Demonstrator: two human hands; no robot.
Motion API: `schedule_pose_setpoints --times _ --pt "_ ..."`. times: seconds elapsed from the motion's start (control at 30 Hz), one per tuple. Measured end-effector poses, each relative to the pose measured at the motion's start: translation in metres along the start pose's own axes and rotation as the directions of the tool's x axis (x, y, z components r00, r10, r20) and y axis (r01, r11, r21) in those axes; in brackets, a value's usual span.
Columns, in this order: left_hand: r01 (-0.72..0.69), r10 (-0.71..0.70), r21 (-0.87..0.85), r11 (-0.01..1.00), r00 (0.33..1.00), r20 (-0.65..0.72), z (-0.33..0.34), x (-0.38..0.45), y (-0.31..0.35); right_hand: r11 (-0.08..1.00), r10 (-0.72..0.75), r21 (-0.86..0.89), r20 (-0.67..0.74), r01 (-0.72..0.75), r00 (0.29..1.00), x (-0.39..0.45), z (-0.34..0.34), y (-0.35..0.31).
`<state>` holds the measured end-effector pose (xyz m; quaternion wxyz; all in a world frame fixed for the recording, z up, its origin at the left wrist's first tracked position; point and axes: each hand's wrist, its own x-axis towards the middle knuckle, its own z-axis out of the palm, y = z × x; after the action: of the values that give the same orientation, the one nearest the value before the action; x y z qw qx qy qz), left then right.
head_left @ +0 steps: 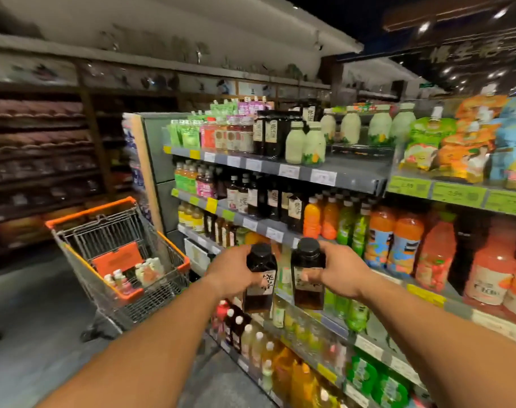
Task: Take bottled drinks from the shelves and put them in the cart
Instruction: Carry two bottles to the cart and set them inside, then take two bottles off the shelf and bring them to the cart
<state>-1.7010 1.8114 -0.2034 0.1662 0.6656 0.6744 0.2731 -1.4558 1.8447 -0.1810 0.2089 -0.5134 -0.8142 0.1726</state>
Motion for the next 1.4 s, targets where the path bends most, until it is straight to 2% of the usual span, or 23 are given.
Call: schedule_pose_setpoints --times 0.2,0.47,0.8,0.93,1.23,1.4 --pt "0.187 -0.173 0.097 0.977 0.974 -0.143 -0.068 -0.007 -0.106 0.982 -0.170 0.097 0.108 0.160 0.979 0.085 0.077 -0.076" --pt "0.386 -0.338 0.156 0.909 0.902 -0.268 -0.130 0.042 -0.213 0.927 -0.371 0.162 0.247 0.339 0.895 0.230 0.177 -0.154" --pt "0.539 -0.479 0.027 0.842 0.769 -0.423 -0.176 0.138 -0.329 0.865 -0.496 0.261 0.321 0.428 0.807 0.410 0.265 -0.219" --pt "0.573 -0.530 -0.034 0.819 0.732 -0.427 -0.186 0.172 -0.393 0.862 -0.502 0.276 0.356 0.424 0.788 0.470 0.320 -0.241" --pt "0.611 -0.596 -0.067 0.789 0.735 -0.324 -0.204 0.275 -0.548 0.895 -0.442 0.277 0.433 0.350 0.786 0.600 0.446 -0.281" --pt "0.687 -0.677 -0.088 0.721 0.673 -0.298 -0.187 0.314 -0.625 0.910 -0.414 0.266 0.509 0.319 0.755 0.662 0.520 -0.289"
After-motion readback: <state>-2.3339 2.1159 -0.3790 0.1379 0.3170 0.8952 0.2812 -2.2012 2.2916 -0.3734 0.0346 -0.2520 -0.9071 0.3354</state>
